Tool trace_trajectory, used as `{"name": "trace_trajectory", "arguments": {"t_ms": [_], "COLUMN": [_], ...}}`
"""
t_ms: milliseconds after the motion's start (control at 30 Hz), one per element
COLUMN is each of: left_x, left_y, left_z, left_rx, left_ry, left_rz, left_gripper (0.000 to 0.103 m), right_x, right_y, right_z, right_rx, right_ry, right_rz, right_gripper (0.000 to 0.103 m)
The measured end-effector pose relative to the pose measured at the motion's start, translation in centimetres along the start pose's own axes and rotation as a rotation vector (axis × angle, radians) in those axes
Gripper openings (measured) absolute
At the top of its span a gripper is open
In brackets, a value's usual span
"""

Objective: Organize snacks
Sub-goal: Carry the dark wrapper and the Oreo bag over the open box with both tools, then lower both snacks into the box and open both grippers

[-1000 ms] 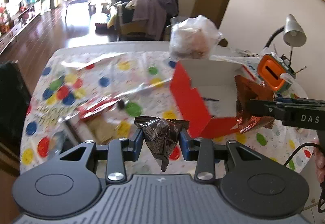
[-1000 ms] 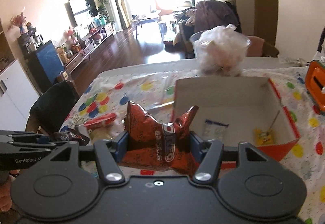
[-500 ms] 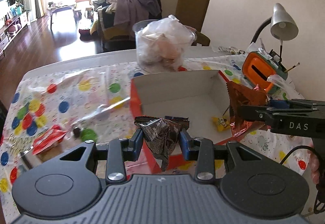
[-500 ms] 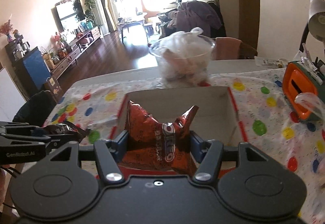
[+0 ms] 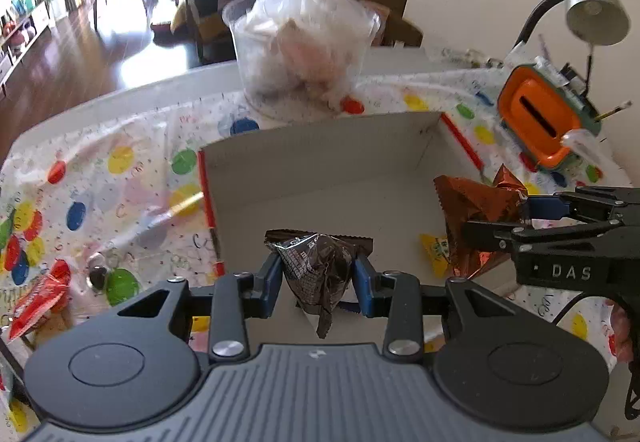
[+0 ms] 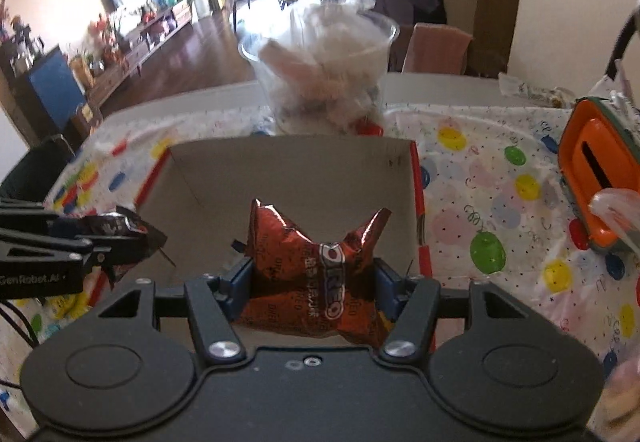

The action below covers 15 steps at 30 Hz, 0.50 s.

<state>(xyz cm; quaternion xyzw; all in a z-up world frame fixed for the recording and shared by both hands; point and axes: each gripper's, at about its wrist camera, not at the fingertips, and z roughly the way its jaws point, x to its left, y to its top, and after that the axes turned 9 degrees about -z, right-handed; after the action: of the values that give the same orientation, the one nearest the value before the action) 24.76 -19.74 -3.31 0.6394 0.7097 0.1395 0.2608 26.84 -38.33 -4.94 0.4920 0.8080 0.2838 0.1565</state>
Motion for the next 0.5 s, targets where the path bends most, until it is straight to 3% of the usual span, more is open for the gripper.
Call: {"name": "trace_trajectory", "arguments": {"t_ms": [500], "left_x": [-1.1], "left_y": [2.6], "left_z": [6.7], "left_rx": [0.159], "left_ry": [0.052], "left_rz": [-0.029], "left_gripper": [0.037], "right_x": [-0.8], "right_y": [2.2], "right_z": [7.6], "right_rx": [0.180], "right_ry": [0.080], "right_rz": [-0.128], "right_gripper": [0.061]}}
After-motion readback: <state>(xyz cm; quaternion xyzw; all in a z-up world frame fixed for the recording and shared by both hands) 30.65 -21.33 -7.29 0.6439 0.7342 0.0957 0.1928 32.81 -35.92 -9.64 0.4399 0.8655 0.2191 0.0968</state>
